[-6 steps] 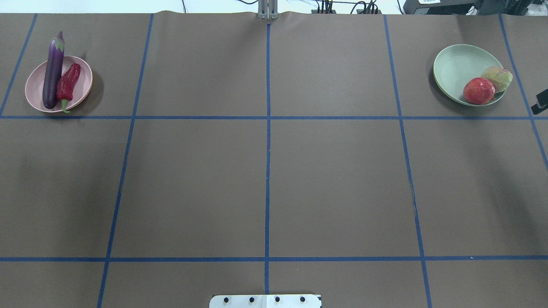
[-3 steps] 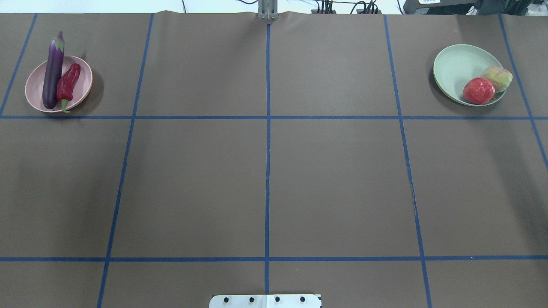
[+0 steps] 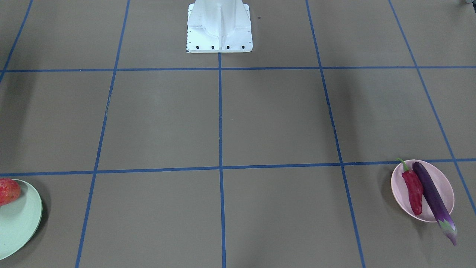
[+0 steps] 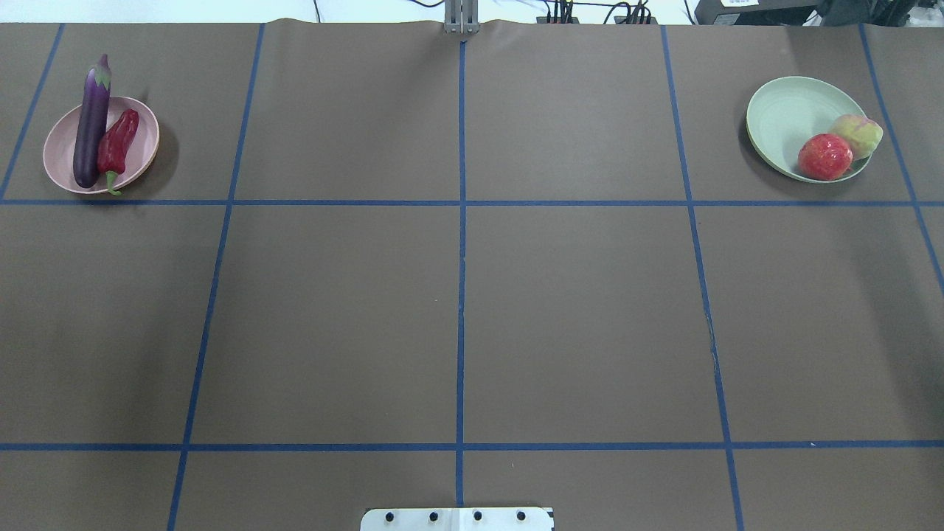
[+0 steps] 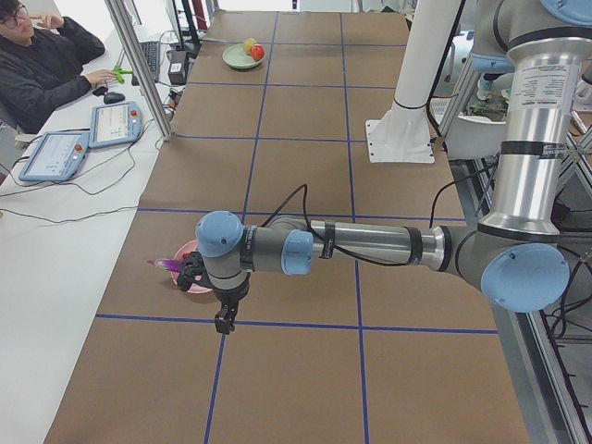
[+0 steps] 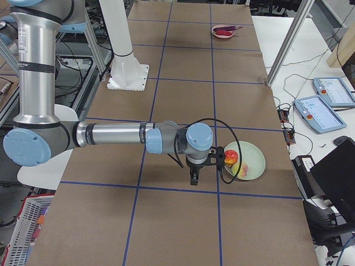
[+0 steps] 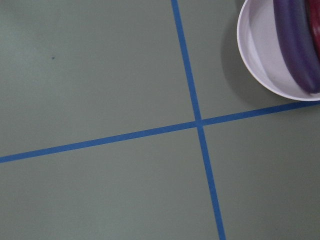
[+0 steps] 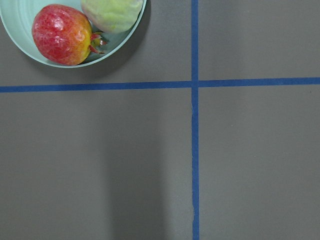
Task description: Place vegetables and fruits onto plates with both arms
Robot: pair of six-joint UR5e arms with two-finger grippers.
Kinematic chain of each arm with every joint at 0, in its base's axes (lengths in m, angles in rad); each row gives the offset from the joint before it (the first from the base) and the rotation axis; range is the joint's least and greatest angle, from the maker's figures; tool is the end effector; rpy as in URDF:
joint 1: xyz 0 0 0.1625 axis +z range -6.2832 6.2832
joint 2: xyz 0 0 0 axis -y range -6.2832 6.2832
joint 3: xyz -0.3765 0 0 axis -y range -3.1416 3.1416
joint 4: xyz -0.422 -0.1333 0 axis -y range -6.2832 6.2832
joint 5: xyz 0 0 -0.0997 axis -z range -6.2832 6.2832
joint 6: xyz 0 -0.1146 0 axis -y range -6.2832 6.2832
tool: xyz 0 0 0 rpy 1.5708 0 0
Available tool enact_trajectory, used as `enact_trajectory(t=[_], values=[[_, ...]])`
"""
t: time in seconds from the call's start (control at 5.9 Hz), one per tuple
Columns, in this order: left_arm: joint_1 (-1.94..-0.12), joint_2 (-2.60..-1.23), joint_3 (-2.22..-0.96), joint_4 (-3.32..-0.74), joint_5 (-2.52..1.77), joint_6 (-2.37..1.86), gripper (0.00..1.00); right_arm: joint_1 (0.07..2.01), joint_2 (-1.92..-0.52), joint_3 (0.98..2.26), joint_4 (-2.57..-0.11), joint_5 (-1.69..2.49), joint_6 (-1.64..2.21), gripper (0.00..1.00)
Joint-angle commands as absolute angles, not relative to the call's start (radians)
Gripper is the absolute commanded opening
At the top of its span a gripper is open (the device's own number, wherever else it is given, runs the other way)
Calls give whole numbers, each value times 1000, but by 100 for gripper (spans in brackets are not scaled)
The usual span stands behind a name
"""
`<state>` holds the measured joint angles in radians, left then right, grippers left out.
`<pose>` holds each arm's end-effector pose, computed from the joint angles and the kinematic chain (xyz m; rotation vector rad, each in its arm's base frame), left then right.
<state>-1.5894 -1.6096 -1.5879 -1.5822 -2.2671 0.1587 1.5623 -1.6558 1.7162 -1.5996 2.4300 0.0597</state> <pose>-0.0699 -0.5401 0.5962 0.1261 0.6883 0.1578 0.0423 -0.4917 0.5838 0.0003 -0.8597 0.0344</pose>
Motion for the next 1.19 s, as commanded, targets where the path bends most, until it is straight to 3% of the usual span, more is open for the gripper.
enact_trajectory(t=[0.0, 1.02], values=[[-1591, -1563, -1637, -1580, -2255, 150, 100, 1563, -1667, 1715, -1600, 2430, 60, 100], [-1588, -1522, -1686, -1563, -2328, 135, 100, 1574, -1658, 1724, -1612, 2427, 60, 100]])
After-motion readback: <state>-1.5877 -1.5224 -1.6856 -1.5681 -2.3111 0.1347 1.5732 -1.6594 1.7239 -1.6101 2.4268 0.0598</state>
